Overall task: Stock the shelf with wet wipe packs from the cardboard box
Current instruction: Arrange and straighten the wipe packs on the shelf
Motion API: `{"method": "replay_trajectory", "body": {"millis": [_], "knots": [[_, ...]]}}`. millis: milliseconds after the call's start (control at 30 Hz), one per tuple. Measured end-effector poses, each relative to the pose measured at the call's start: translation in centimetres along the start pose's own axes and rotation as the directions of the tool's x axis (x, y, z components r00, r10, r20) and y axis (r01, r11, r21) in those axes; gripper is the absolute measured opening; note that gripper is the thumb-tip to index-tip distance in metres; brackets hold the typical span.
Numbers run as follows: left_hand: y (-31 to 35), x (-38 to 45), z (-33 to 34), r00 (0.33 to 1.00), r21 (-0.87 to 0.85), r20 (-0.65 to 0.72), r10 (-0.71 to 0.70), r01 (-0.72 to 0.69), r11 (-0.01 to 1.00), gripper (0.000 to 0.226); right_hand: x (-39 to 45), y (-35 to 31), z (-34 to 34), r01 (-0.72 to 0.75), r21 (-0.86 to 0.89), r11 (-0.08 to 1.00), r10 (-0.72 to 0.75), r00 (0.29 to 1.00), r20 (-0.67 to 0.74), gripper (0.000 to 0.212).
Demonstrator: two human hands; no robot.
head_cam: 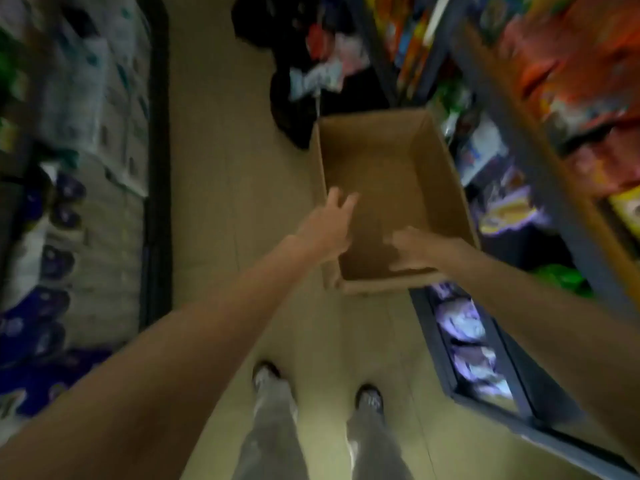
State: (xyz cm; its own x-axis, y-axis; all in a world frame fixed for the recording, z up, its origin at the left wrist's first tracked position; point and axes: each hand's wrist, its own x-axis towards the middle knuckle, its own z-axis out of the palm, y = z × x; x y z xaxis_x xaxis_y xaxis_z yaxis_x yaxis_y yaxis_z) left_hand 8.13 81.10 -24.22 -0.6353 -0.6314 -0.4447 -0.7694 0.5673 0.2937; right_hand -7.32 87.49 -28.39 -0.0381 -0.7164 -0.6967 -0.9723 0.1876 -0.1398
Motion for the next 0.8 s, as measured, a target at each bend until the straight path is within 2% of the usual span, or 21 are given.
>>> {"method": "replay_trajectory", "body": {"millis": [100, 200, 267, 333, 400, 467, 567, 667, 800], "knots": [[-0.1, 1.9, 7.7, 0.990, -0.045, 0.093, -0.109, 0.114, 0.992, 0.082, 4.7, 1.5, 6.1, 0.039, -0.082, 0.996, -0.037, 0.999, 0.026, 0.052], [-1.5, 4.0, 11.7, 0.990, -0.024, 0.113, -0.083, 0.086, 0.996, 0.083, 7.9, 1.7, 10.1, 0.145, -0.201, 0.969, -0.131, 0.988, 0.083, 0.035], [-2.1, 4.6, 12.3, 0.981, 0.080, 0.168, -0.096, 0.084, 0.993, 0.079, 8.2, 1.6, 11.3, 0.182, -0.268, 0.946, -0.171, 0.983, 0.063, 0.023], [-2.6, 4.8, 11.1, 0.957, 0.285, 0.276, -0.088, 0.005, 0.959, 0.077, 7.5, 1.0, 9.9, 0.204, -0.265, 0.942, -0.201, 0.979, 0.039, 0.021], [-3.3, 4.3, 8.5, 0.943, 0.370, 0.324, -0.080, -0.048, 0.928, 0.073, 6.2, -0.3, 6.1, 0.269, -0.229, 0.936, -0.264, 0.963, 0.050, 0.017], [-4.1, 3.6, 4.0, 0.963, 0.358, 0.259, -0.077, -0.022, 0.934, 0.065, 4.9, -2.1, -0.1, 0.298, -0.160, 0.941, -0.296, 0.954, 0.042, 0.008], [-5.8, 2.8, -5.9, 0.988, 0.247, 0.114, -0.107, 0.076, 0.966, 0.059, 3.9, -5.5, -11.2, 0.354, -0.105, 0.930, -0.358, 0.933, -0.028, 0.017], [-8.9, 2.1, -16.3, 0.993, 0.267, 0.035, -0.113, 0.100, 0.959, 0.066, 3.5, -9.9, -21.4, 0.421, -0.157, 0.893, -0.432, 0.901, -0.042, 0.029], [-15.3, 1.6, -26.1, 0.994, 0.259, 0.051, -0.095, 0.078, 0.963, 0.064, 5.2, -16.6, -30.6, 0.408, -0.325, 0.853, -0.430, 0.903, 0.005, 0.040]]}}
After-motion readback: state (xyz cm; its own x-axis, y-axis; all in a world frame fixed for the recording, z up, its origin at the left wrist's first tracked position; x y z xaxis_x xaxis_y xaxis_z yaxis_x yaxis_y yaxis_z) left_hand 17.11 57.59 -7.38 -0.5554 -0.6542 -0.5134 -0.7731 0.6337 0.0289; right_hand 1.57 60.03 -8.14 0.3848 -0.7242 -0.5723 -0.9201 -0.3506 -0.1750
